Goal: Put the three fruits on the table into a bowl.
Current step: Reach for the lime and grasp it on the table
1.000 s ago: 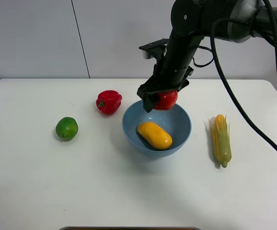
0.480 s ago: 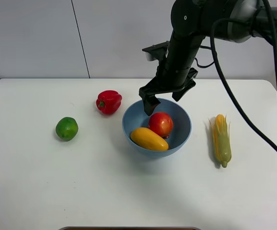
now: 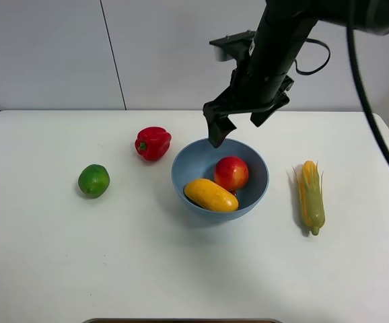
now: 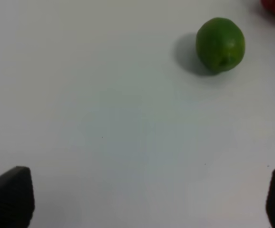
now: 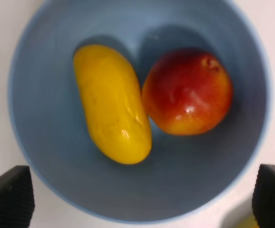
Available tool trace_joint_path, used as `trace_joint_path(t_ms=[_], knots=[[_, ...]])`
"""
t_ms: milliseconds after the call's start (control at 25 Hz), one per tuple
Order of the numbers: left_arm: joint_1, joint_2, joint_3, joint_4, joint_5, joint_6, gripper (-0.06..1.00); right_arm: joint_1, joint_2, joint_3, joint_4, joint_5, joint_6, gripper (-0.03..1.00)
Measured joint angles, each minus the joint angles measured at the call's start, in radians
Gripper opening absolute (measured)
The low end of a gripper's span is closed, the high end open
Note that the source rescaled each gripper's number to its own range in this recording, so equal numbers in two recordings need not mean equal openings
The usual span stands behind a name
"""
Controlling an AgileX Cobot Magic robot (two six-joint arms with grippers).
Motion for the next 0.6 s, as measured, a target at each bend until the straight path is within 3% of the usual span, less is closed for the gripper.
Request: trace_joint_path(t_ms=[600], knots=[[0.000, 0.000, 0.000, 0.000, 0.000, 0.000, 1.00, 0.000, -0.345, 0.000, -0.050, 0.006, 0.063, 0.78]])
